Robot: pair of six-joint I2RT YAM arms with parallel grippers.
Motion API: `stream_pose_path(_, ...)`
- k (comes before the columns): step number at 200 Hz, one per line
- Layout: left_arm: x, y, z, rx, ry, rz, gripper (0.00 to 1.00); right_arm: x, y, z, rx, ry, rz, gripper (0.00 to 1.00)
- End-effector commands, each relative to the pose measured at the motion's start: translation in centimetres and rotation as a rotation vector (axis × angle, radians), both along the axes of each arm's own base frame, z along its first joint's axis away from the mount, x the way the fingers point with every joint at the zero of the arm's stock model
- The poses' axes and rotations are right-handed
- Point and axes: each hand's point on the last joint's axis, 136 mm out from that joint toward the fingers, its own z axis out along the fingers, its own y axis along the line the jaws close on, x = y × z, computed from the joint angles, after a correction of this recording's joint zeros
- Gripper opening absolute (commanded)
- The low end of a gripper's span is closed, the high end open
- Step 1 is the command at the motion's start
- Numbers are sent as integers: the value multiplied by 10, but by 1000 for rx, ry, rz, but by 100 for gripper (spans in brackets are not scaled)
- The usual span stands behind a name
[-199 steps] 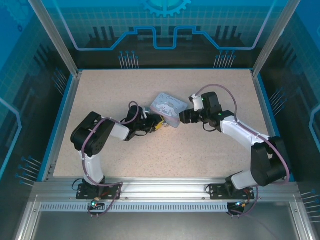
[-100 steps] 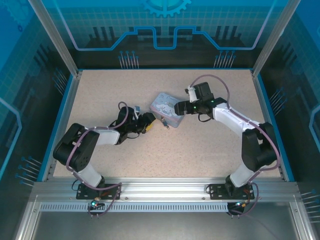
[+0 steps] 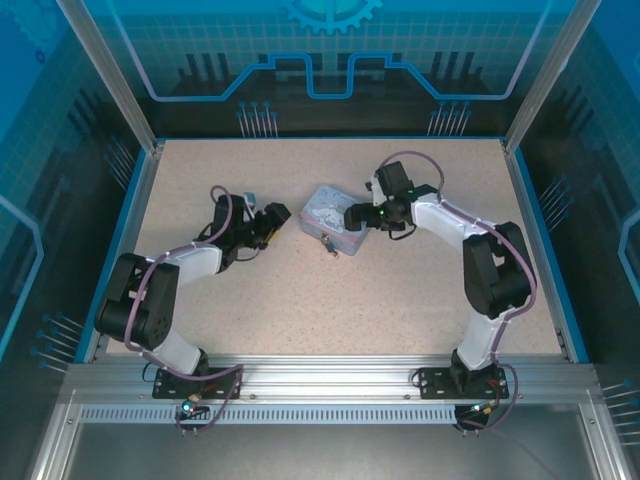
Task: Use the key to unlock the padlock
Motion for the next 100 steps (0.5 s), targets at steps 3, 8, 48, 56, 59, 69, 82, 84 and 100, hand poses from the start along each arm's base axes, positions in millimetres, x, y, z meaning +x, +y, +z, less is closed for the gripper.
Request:
stream_pose_path(3,4,8,22,54,-48,-18,76,20,17,5,90,-4,10,100)
stream_pose_path(8,4,10,24,58,-52,-13,76,26,20,7,100,-20,21,100)
stream_pose_path(48,-1,17,39,77,-68,-16,76,81,42,23,128,-140,114,100)
stream_pose_path(56,-2,18,40,90,-70,-19,76,92,43,26,130,-165,122,100)
stream_pose_path(59,-2,19,41,97,-71,-22,76,96,42,26,125,-171,119,100)
stream_pose_path(69,-1,19,44,118,-74,-36,76,108,36,29,102,-193,107,100)
stream_pose_path(82,2,19,48,138,-75,-55,76,118,19,39,42,-233,69,100)
stream_pose_path(84,2,19,48,141,-75,-57,76,119,16,41,32,-239,62,100)
stream_pose_path(100,9,19,50,166,-81,-69,76,116,-7,63,-12,-290,24,100)
